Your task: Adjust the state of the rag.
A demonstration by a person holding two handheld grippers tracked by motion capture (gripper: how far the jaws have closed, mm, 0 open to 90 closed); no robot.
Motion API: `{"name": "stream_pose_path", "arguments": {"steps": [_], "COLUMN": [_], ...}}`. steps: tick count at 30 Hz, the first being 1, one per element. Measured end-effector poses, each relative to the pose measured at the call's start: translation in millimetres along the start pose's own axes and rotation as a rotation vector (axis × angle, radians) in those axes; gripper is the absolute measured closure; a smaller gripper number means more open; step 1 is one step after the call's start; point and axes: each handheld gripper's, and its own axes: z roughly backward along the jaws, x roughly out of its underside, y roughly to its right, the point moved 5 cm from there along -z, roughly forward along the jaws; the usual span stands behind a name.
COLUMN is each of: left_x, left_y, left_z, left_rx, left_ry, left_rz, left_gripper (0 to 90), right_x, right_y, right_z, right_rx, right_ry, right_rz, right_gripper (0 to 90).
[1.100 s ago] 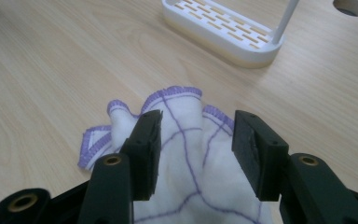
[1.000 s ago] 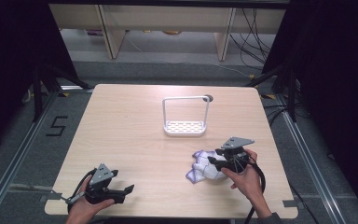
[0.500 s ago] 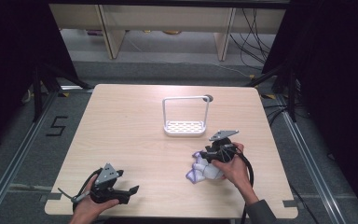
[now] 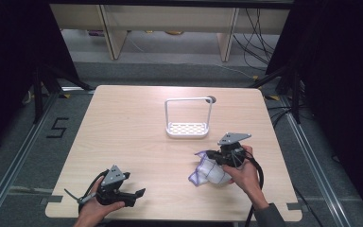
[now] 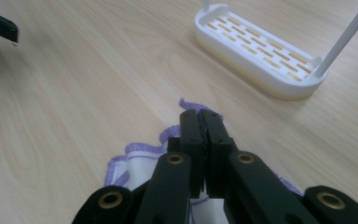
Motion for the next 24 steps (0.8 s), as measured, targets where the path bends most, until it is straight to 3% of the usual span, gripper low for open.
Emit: {"name": "stream_pose_path", "arguments": {"steps": [1,3,5,6,10,11,12,13,15,19,20,22,23,24], "left_x": [-1.5,-4.5,-5.2,-7.6,-12.9,-13.5,-15.7,-17.6,-21.1,-34.4,-39.6,-47.1,-47.1,-55.0], "left_y": [1.6,6.6,7.4,10.3,17.1,17.8,20.8,22.7,22.4,28.3,31.6,37.5,37.5,43.3], "left_z": [-0.9,-5.5,-6.5,-10.6,-17.6,-18.2,-21.2,-23.3,-25.2,-35.3,-40.4,-49.8,-49.8,-60.8], "left_rx": [0.012,0.021,0.024,0.035,0.050,0.060,0.070,0.076,0.079,0.091,0.097,0.110,0.110,0.128], "left_ry": [-0.018,0.007,-0.004,-0.011,-0.015,-0.031,-0.026,-0.015,-0.031,-0.035,-0.034,-0.023,-0.023,-0.027], "left_rz": [-0.017,0.004,-0.011,-0.023,-0.036,-0.060,-0.051,-0.031,-0.045,-0.062,-0.066,-0.064,-0.064,-0.076], "left_gripper": [14.9,14.9,14.9,15.0,15.2,15.2,15.6,15.6,15.7,16.0,16.1,16.6,16.9,17.1], "right_x": [0.4,2.2,3.7,10.0,20.8,26.0,35.4,38.8,48.8,72.3,74.9,82.9,82.9,87.4], "right_y": [-4.3,-7.1,-8.4,-11.0,-13.3,-15.4,-19.6,-19.2,-21.2,-24.6,-21.3,-22.5,-22.5,-22.7], "right_z": [11.5,21.7,25.6,36.9,50.6,56.9,66.4,69.8,76.8,85.0,84.7,87.0,87.0,87.6], "right_rx": [0.002,0.003,0.008,0.015,0.038,0.034,0.045,0.049,0.061,0.067,0.065,0.072,0.072,0.079], "right_ry": [0.011,0.034,0.040,0.058,0.079,0.080,0.083,0.084,0.090,0.072,0.086,0.070,0.070,0.068], "right_rz": [0.006,0.014,0.009,0.015,0.004,-0.003,-0.024,-0.011,-0.018,-0.077,-0.060,-0.104,-0.104,-0.099], "right_gripper": [89.3,89.3,89.3,89.4,89.4,89.4,89.4,89.4,89.4,89.4,89.4,89.3,89.3,89.3]}}
